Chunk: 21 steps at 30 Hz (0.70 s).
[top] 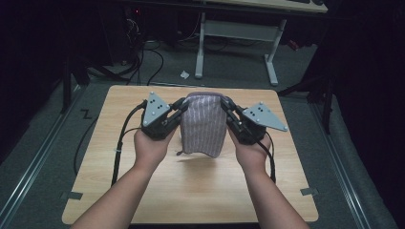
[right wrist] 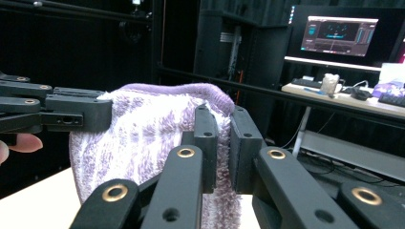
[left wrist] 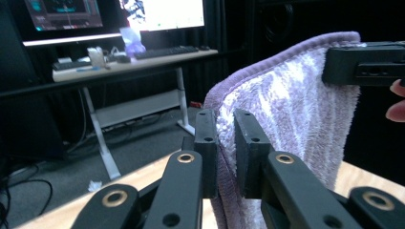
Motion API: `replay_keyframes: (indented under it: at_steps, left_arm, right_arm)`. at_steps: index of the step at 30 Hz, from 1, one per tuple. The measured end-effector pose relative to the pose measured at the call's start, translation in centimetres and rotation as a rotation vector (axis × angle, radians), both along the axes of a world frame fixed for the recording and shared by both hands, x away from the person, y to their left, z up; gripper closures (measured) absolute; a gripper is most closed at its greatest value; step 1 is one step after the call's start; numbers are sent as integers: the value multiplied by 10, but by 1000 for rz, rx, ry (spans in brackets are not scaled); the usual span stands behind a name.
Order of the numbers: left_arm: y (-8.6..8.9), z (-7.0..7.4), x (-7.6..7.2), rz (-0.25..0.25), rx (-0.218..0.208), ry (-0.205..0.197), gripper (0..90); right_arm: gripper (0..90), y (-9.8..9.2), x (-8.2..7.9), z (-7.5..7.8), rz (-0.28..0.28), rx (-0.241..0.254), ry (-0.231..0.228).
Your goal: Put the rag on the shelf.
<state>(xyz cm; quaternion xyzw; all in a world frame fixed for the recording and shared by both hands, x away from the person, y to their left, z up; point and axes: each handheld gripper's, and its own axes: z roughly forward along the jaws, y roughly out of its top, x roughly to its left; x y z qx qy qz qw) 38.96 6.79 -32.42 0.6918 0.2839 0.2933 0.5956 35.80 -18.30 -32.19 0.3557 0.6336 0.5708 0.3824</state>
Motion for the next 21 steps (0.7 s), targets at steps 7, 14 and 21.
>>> replay_keyframes:
  at_steps: [7,14,21]
  left_arm:
    - [-5,11,14,7,13,-18,814]
    - [-12,14,28,43,11,-50,813]
    - [-16,11,47,51,13,-56,813]
  right_arm:
    - [841,-3,16,10,-12,5,-2]
    - [841,-7,31,12,-32,9,-4]
    - [842,-8,54,14,-53,15,-15]
